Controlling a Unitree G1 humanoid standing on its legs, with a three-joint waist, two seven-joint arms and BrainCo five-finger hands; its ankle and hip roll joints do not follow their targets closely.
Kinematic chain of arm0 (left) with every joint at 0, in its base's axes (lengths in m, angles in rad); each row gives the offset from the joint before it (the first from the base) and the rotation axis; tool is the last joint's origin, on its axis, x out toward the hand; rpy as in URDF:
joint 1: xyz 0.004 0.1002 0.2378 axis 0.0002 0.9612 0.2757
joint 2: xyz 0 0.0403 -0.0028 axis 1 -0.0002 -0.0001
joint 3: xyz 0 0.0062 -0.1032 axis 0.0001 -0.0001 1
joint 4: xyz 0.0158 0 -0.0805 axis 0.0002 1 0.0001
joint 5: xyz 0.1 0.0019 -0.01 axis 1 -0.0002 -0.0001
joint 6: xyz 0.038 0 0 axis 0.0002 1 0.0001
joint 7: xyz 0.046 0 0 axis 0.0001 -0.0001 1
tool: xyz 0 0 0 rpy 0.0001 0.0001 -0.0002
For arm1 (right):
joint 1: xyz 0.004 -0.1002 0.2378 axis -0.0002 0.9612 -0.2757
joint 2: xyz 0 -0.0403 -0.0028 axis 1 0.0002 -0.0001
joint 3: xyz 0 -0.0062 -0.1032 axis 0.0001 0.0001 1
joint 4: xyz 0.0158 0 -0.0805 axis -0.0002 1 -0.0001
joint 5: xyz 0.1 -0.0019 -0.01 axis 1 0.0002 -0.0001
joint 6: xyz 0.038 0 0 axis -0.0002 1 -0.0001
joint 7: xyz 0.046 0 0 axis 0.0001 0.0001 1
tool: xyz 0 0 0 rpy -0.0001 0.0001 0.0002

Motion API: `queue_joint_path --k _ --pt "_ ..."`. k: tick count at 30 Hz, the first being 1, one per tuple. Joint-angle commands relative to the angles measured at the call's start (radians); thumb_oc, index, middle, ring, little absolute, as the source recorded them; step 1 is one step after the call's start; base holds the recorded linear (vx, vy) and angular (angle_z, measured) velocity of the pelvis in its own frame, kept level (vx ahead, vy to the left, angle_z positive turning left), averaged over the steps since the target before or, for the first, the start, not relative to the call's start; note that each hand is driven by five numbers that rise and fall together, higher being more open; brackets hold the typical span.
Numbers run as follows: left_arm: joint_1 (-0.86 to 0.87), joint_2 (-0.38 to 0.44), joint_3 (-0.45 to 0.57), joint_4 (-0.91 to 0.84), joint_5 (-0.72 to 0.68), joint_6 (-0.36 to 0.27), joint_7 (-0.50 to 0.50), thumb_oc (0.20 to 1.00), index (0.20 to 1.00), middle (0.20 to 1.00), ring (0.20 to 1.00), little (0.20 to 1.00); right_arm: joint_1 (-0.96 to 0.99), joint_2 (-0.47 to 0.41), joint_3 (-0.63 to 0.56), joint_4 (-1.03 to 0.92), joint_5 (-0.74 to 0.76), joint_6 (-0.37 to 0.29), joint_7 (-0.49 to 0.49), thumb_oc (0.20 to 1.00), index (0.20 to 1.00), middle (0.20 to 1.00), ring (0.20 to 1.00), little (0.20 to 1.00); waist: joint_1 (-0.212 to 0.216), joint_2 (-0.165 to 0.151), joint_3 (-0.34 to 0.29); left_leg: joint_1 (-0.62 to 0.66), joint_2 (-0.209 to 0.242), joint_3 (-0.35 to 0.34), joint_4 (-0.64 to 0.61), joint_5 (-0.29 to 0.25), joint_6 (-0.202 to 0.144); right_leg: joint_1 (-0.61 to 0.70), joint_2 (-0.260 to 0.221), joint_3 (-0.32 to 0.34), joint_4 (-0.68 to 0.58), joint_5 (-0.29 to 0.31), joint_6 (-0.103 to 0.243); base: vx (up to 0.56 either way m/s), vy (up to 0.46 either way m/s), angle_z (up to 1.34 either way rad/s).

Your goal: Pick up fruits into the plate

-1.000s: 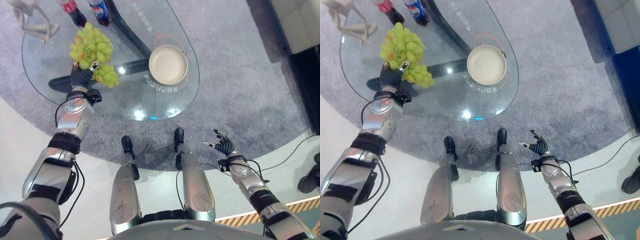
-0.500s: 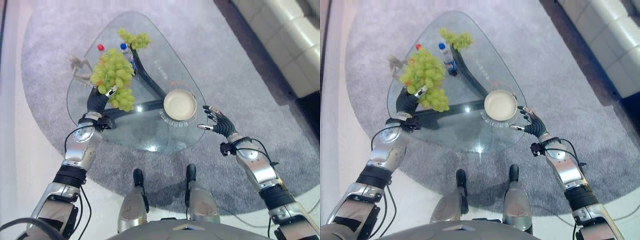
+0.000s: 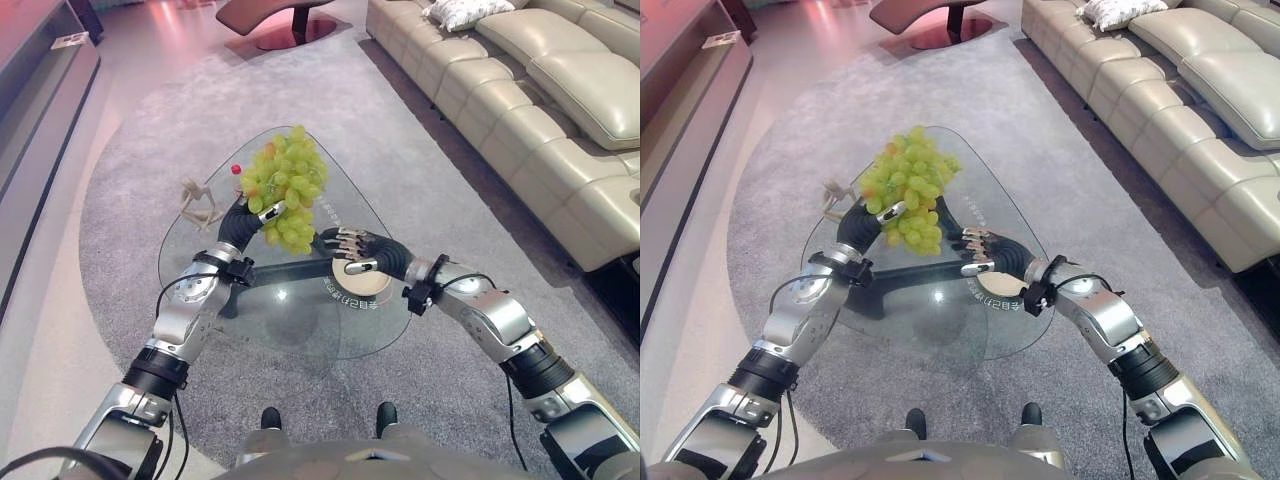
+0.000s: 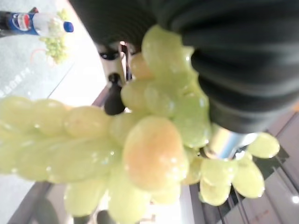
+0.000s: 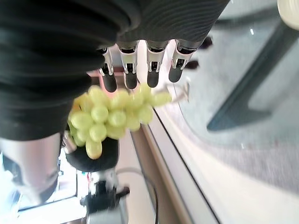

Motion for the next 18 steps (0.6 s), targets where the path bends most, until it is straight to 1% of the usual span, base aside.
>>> queue_joint_path --k 1,6,12,15,18 --pt "-0.071 0.036 -0.044 -0.062 -0.015 -0.05 -0.028 0.2 0.2 0.2 0.2 0.2 -0.086 0.049 0.035 -0.081 0.116 -0.015 -0.026 1.0 1.0 1.0 1.0 1.0 0.009 -0.03 -0.073 -0.01 -0.026 0.04 0.067 -0.146 0.016 0.029 -0.032 -0.072 0.086 -0.133 0.011 0.0 0.0 0.0" --pt "-0.074 0.032 -0.064 -0.091 -0.028 -0.044 -0.038 0.2 0.2 0.2 0.2 0.2 -0.118 0.081 0.056 -0.122 0.178 0.005 -0.075 1.0 1.0 1.0 1.0 1.0 0.01 -0.029 -0.083 0.002 -0.022 0.047 0.063 -0.148 0.016 0.036 -0.035 -0.071 0.08 -0.129 0.014 0.0 0.0 0.0" --pt "-0.069 0.018 -0.079 -0.121 -0.028 -0.035 -0.057 0.2 0.2 0.2 0.2 0.2 -0.128 0.103 0.062 -0.147 0.192 0.018 -0.125 1.0 1.0 1.0 1.0 1.0 0.011 -0.028 -0.088 0.008 -0.019 0.052 0.066 -0.154 0.017 0.041 -0.039 -0.067 0.074 -0.125 0.015 0.0 0.0 0.0" --pt "-0.059 0.016 -0.079 -0.129 -0.025 -0.037 -0.051 0.2 0.2 0.2 0.2 0.2 -0.126 0.1 0.052 -0.146 0.194 0.014 -0.155 1.0 1.0 1.0 1.0 1.0 0.011 -0.027 -0.088 0.012 -0.019 0.051 0.065 -0.155 0.018 0.044 -0.04 -0.064 0.071 -0.124 0.016 0.0 0.0 0.0" --pt "-0.043 0.022 -0.06 -0.132 -0.025 -0.045 -0.043 0.2 0.2 0.2 0.2 0.2 -0.122 0.086 0.033 -0.145 0.178 0.012 -0.152 1.0 1.0 1.0 1.0 1.0 0.012 -0.027 -0.09 0.012 -0.019 0.048 0.062 -0.154 0.017 0.043 -0.041 -0.062 0.068 -0.121 0.017 0.0 0.0 0.0"
